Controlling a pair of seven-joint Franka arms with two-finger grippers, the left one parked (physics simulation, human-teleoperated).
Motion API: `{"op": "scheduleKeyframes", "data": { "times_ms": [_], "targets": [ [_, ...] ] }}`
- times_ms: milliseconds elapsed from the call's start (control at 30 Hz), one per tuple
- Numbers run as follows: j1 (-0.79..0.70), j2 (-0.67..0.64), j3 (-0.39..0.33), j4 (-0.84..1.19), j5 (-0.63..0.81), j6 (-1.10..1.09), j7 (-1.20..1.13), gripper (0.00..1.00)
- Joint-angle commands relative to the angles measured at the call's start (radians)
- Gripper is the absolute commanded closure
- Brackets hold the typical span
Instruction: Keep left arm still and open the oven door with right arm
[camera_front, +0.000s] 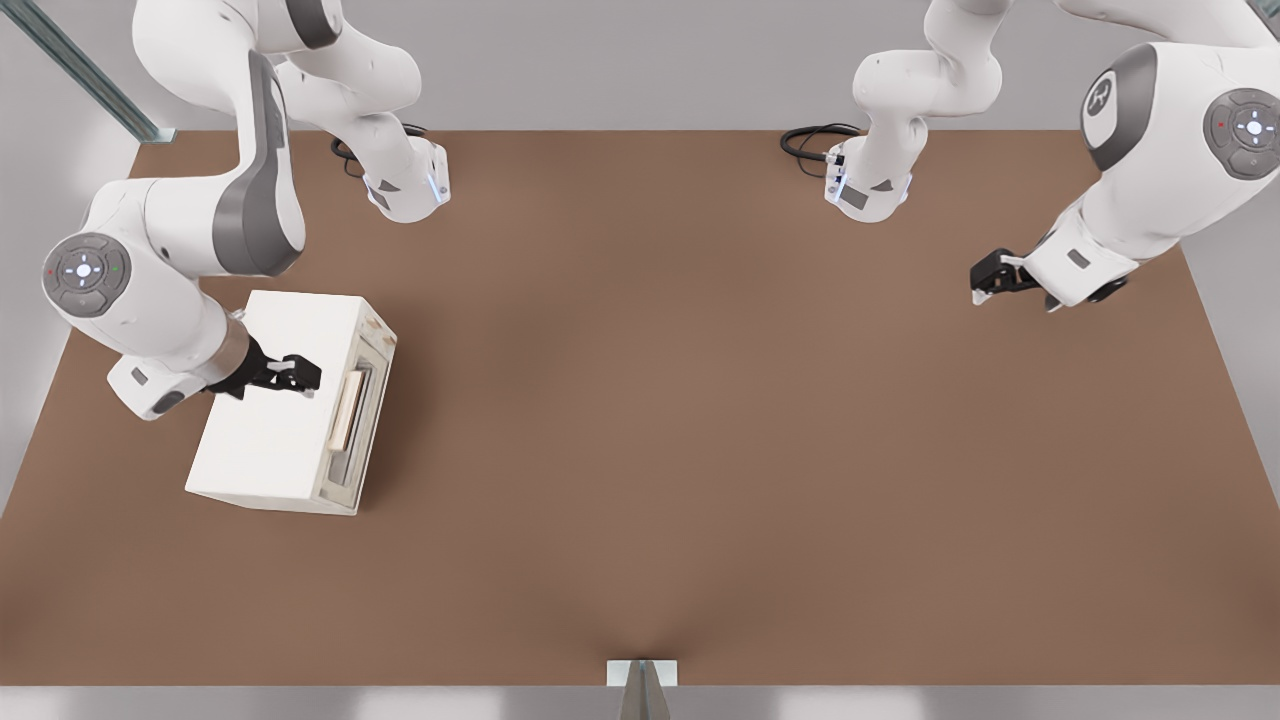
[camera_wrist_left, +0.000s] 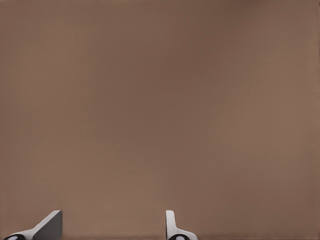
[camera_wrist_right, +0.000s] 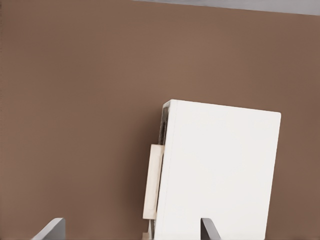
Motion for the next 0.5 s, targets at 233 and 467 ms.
{"op": "scheduleKeyframes", "data": {
  "times_ms": [233, 467],
  "targets": [
    [0.287, 0.414, -0.126, 0.248, -0.138, -0.097, 0.309, 0.79],
    [0.468, 0.539, -0.31, 0.284, -0.318, -0.272, 0.518, 0.79]
  ]
}}
